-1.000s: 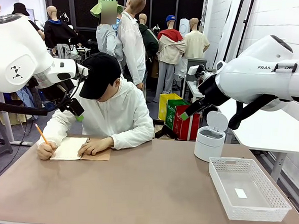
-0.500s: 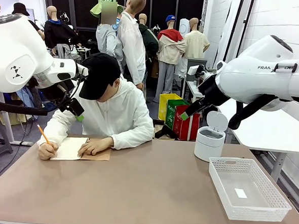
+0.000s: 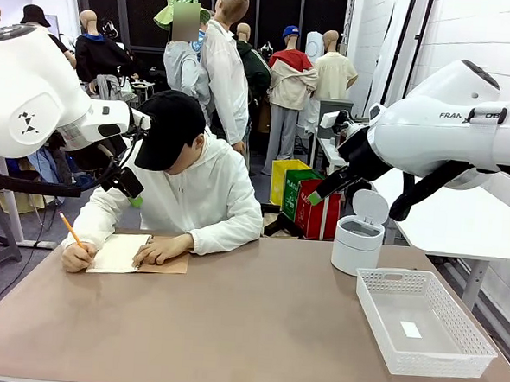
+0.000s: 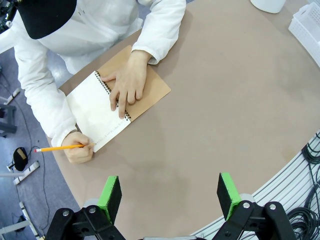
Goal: Sort the paper based on its condition.
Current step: If a person hands you a paper, place it in the Organizing basket , and if it's crumpled, put it in the Trash can.
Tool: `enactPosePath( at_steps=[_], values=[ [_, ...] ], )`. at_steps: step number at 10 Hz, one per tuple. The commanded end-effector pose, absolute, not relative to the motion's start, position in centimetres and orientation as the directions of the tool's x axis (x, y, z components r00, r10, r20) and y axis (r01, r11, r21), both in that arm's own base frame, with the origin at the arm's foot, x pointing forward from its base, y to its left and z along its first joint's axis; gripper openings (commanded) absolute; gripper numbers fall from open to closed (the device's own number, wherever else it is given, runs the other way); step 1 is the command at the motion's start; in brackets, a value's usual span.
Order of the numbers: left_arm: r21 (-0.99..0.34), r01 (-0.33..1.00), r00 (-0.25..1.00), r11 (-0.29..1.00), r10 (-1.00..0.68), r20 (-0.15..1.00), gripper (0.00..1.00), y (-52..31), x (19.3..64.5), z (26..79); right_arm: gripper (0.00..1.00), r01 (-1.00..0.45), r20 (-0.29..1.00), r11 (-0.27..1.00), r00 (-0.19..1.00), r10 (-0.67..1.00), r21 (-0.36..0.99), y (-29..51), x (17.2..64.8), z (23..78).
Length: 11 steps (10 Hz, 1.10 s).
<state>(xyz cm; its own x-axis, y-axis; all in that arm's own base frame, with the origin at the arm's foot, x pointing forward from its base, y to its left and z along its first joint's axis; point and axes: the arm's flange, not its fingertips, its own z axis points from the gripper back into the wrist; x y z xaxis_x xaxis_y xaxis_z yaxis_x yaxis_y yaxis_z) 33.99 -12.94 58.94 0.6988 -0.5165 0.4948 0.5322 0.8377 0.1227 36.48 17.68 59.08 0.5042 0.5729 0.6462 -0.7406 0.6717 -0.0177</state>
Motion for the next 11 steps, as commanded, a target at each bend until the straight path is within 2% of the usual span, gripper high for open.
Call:
enactPosePath(
  at_steps=[1, 11],
  values=[
    [0.125, 0.534, 0.696, 0.836, -0.519, 0.497, 1.0, -12.85, 33.97, 59.03, 1.0, -0.743, 0.647, 0.669, 0.504, 0.572, -0.012, 17.73, 36.49, 59.03],
    [0.125, 0.534, 0.696, 0.836, -0.519, 0.497, 1.0, -12.85, 33.97, 59.03, 1.0, -0.743, 0.647, 0.669, 0.504, 0.572, -0.012, 17.73, 36.49, 59.03]
  ],
)
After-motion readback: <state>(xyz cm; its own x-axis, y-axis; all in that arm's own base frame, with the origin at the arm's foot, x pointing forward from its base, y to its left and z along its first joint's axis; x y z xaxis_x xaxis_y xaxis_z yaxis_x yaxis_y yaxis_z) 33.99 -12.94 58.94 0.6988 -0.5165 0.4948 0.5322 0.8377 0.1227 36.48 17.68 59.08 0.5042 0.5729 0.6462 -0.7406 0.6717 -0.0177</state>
